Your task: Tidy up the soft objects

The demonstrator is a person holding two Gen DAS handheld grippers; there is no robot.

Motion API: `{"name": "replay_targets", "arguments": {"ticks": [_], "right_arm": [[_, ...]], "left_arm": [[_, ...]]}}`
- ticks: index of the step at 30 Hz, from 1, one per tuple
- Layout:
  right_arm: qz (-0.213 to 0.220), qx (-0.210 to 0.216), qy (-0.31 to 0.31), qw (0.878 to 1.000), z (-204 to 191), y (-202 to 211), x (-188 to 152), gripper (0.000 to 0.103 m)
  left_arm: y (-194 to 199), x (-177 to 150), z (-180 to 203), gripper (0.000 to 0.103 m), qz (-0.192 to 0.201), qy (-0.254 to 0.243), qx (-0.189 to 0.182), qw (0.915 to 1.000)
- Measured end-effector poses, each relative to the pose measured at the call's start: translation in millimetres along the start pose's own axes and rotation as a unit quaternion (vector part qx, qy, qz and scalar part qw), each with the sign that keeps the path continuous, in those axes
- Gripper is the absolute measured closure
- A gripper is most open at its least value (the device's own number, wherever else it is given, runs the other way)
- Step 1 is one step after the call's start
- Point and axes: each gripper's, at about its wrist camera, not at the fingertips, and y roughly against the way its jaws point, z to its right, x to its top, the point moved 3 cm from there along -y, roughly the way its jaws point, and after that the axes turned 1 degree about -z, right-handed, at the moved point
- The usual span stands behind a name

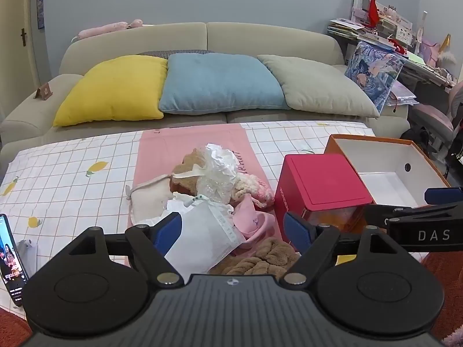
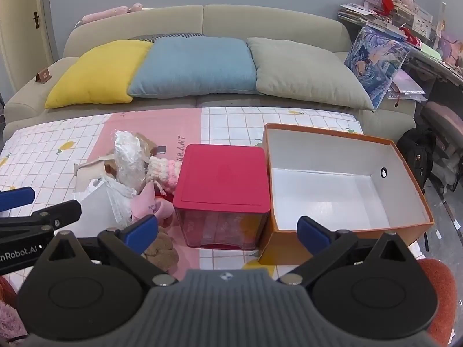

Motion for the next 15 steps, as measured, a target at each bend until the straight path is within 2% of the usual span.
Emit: {"name": "replay_targets", "arguments": {"ticks": [4, 8, 15], "right_arm": [[0.001, -0.003, 0.003, 1.0, -0.4, -0.6, -1.3, 0.003], [-0.001, 0.0, 0.007, 1.0, -0.9, 3.1, -1.1, 0.003], [-0.001, -0.002, 0.01, 1.0, -3.1, 2.3, -1.1, 0.003]], "left_arm": [[-3.1, 2.0, 1.4, 0.013, -0.002, -0.003, -0.002, 1.0], [-2.8, 2.0, -5.8, 0.013, -0.011, -0.002, -0.004, 0.9999], [0.2, -3.2, -1.1, 0.013, -0.005, 0.001, -0.001, 1.0]]}}
